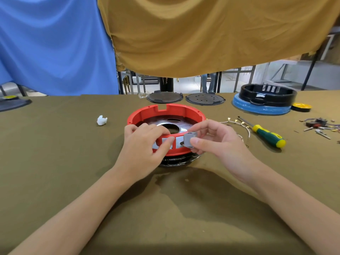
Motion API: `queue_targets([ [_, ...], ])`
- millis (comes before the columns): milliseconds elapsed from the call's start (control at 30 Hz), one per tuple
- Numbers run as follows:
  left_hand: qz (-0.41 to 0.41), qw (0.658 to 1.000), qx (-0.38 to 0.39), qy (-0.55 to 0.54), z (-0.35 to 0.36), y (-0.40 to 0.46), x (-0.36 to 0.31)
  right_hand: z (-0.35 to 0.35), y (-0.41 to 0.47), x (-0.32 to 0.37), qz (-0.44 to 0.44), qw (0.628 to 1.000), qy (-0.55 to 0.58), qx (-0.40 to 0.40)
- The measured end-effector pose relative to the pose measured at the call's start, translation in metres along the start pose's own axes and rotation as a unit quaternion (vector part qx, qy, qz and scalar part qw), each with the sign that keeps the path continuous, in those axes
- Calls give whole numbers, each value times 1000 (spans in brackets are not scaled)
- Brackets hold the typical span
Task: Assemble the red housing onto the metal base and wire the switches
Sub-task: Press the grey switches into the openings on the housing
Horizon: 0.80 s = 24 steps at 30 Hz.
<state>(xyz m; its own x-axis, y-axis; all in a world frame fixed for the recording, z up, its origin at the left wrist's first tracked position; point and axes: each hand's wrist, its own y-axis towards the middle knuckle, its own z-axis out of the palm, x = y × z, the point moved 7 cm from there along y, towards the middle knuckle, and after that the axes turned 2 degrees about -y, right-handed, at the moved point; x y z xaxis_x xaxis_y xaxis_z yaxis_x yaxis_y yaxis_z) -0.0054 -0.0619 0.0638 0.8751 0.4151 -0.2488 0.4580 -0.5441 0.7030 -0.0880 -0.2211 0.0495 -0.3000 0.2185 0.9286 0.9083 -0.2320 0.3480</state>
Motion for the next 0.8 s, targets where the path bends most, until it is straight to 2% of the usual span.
queue_targets([
  [200,2,1000,4,-6,1,1,-2,4,-1,-2,-10,996,-84,9],
  [600,18,1000,0,-21,0,1,-6,10,-3,5,-79,976,-198,-49],
  [800,35,998,-2,-42,1,1,-8,14,-7,12,-141,934,-316,-90],
])
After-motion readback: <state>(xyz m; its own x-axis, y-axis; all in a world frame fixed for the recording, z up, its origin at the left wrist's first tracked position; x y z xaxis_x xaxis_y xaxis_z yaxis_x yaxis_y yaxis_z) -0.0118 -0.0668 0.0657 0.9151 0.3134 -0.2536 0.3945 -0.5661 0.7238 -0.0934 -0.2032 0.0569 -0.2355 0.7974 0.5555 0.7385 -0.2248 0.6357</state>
